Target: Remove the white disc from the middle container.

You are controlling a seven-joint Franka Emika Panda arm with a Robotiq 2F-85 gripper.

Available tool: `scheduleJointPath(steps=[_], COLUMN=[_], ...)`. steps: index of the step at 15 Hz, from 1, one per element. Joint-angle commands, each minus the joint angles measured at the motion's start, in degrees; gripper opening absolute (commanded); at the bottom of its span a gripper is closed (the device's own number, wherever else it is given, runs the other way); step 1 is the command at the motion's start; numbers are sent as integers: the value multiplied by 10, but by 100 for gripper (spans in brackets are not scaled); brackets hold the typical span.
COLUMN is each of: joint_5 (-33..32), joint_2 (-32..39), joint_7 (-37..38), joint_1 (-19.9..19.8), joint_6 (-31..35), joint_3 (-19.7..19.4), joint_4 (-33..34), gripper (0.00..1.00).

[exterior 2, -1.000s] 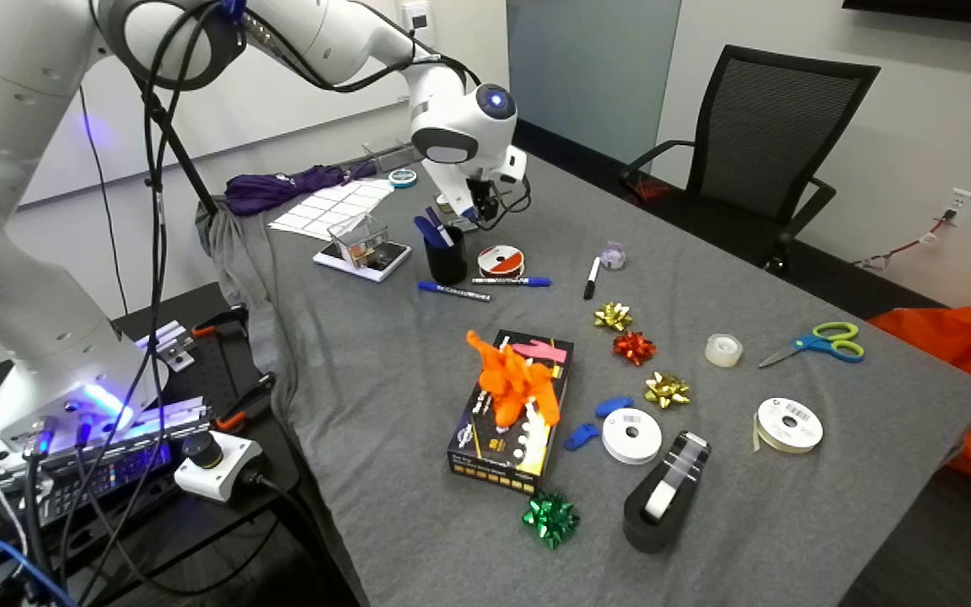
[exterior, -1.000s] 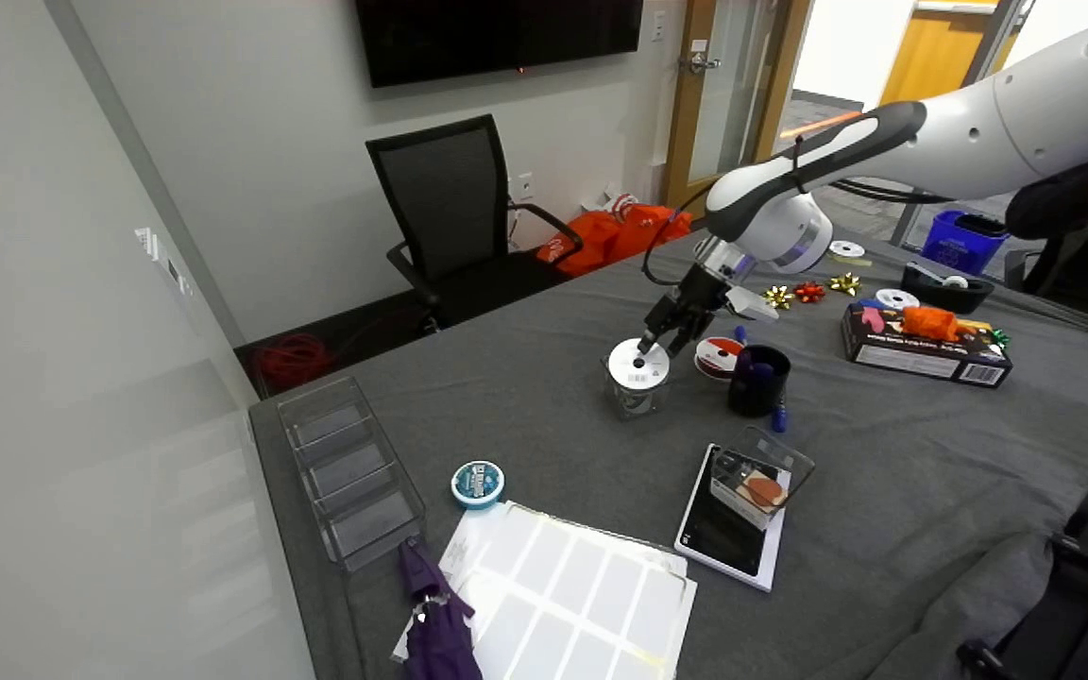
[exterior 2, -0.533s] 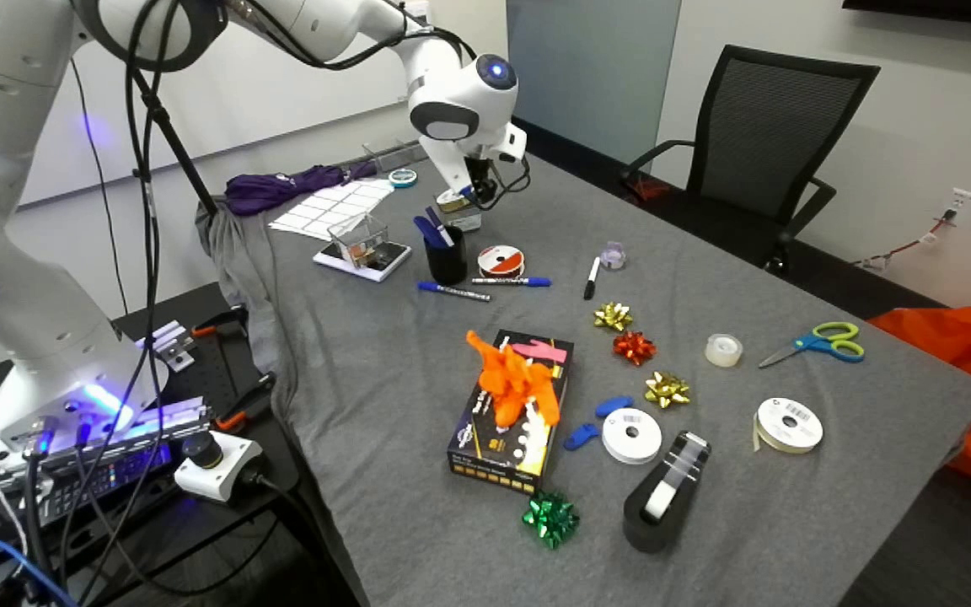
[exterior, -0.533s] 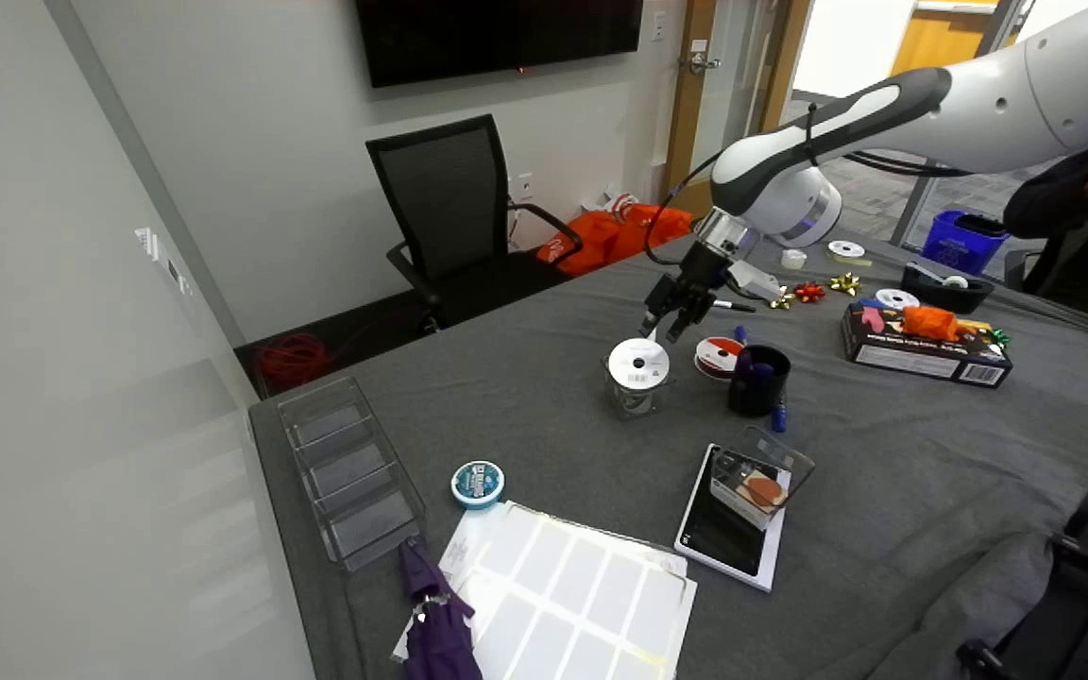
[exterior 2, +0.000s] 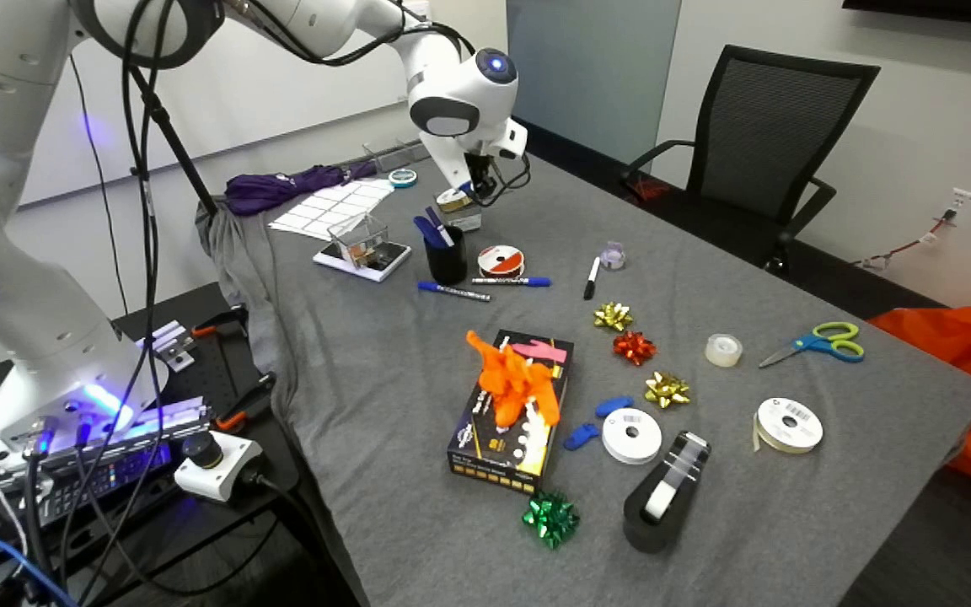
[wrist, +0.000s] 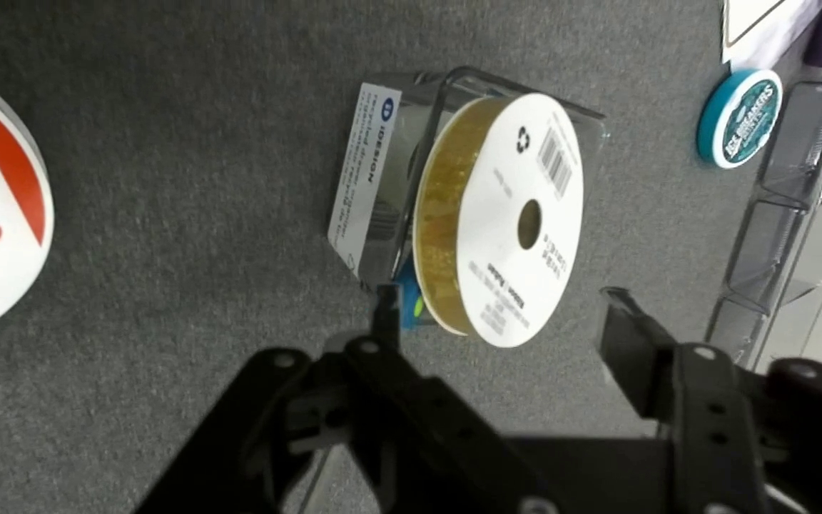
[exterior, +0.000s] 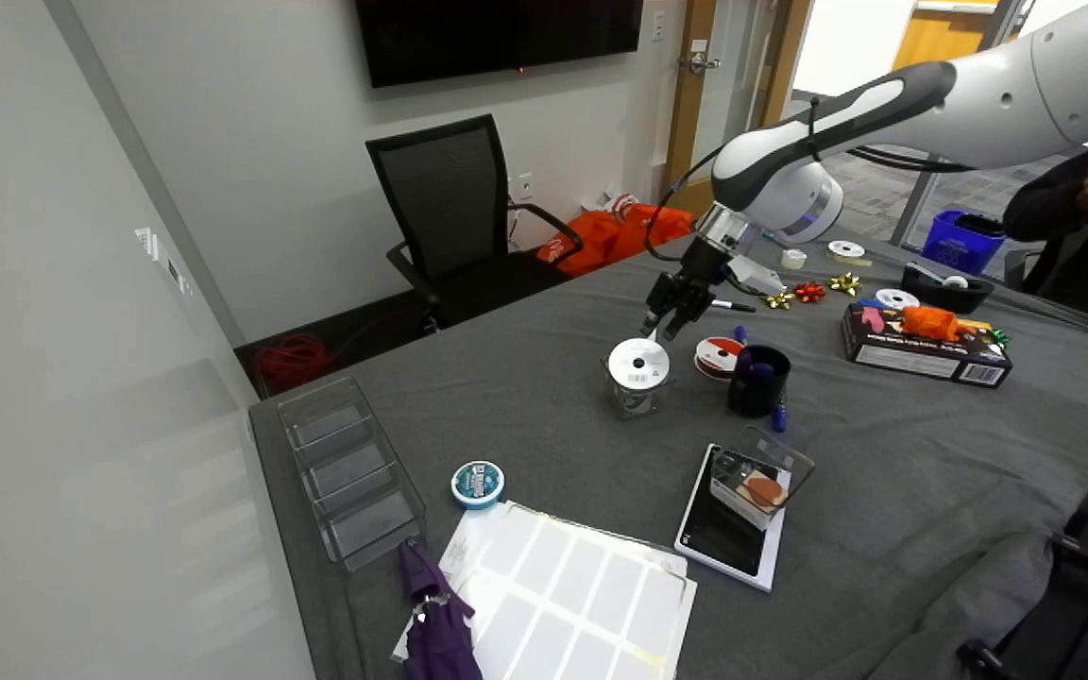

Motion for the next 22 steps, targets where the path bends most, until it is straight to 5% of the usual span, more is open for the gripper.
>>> scheduleJointPath(steps=[1, 8, 9, 10, 19, 22], joint_5=[-21, -21, -17, -11, -17, -23], joint_2=[-2, 12, 15, 18, 18, 10], joint_7=[14, 9, 4, 1, 4, 4], joint_1=[1, -5, -7, -10, -8, -9], joint_6=[5, 9, 8, 9, 8, 4], joint_3=[-3, 9, 14, 19, 20, 16], joint_4=[-7, -16, -16, -16, -17, -20], gripper=[99, 100, 75, 74, 11, 6])
